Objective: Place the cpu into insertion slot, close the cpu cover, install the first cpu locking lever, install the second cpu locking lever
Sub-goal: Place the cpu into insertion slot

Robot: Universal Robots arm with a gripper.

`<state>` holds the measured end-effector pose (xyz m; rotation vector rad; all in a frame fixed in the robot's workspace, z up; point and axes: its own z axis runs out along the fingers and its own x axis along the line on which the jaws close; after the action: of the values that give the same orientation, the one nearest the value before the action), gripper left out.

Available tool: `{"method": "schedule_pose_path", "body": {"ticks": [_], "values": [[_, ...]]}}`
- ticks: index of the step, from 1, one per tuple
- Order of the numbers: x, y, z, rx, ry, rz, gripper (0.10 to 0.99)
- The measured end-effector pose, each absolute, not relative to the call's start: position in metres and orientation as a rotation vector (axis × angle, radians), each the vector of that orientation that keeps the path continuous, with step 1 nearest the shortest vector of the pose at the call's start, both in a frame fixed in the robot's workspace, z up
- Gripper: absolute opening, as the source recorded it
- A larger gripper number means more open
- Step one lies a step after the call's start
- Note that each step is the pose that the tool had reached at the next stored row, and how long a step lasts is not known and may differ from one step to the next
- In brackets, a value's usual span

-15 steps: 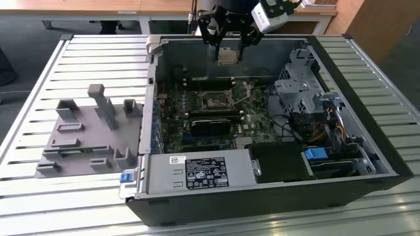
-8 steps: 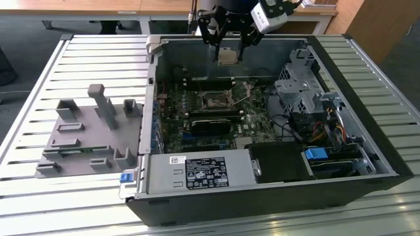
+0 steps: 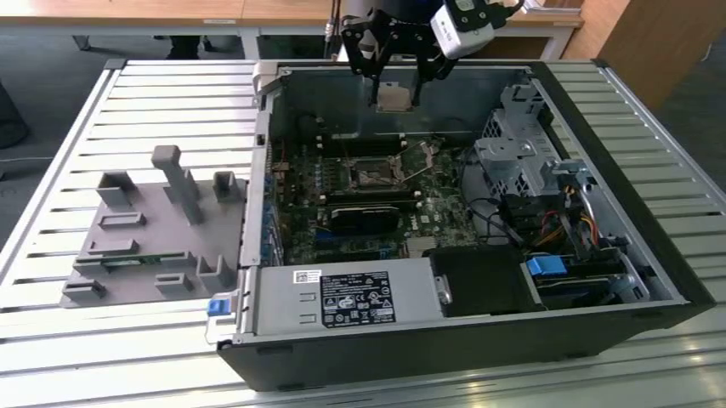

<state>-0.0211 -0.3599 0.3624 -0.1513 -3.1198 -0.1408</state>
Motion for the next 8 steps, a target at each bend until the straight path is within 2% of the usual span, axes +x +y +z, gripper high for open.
{"method": "schedule_pose_path", "body": {"ticks": [8], "values": [[-0.0211,-0.3599,0.3624,-0.206,-3.118,-0.141,0.541]]}}
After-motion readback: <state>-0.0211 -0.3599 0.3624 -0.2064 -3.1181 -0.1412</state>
